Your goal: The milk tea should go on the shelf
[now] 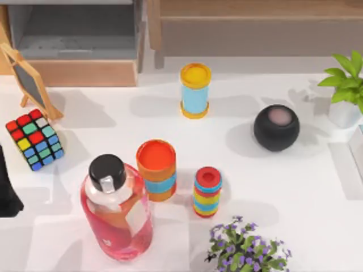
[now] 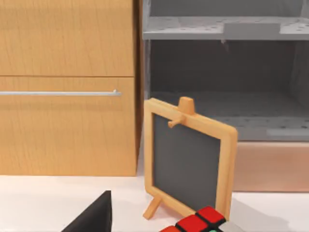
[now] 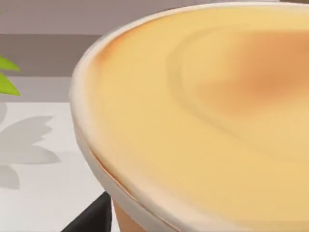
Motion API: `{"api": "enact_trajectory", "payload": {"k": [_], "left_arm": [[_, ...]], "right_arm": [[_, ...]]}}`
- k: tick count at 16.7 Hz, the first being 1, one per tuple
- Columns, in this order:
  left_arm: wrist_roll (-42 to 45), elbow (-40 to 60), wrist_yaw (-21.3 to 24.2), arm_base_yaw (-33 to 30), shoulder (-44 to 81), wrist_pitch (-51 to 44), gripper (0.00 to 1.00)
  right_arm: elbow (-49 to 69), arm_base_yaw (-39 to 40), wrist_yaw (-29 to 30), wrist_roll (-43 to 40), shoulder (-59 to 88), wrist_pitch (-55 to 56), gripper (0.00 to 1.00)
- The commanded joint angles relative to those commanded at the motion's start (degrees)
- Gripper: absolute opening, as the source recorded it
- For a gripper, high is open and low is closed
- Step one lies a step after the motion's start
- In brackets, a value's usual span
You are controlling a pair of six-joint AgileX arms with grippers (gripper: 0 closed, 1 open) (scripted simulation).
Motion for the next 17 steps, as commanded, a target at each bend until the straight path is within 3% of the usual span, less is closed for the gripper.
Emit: {"api": "enact_trajectory", "payload": {"k": [5, 17], "left_arm": [[0.0, 0.0, 0.0, 0.0, 0.0, 0.0, 1.00], [0.0, 0.0, 0.0, 0.0, 0.0, 0.0, 1.00]], "right_arm": [[0.6, 0.7, 0.7, 0.2, 0.7, 0.3, 1.00], [0.6, 0.7, 0.7, 0.2, 0.7, 0.3, 0.10]]}}
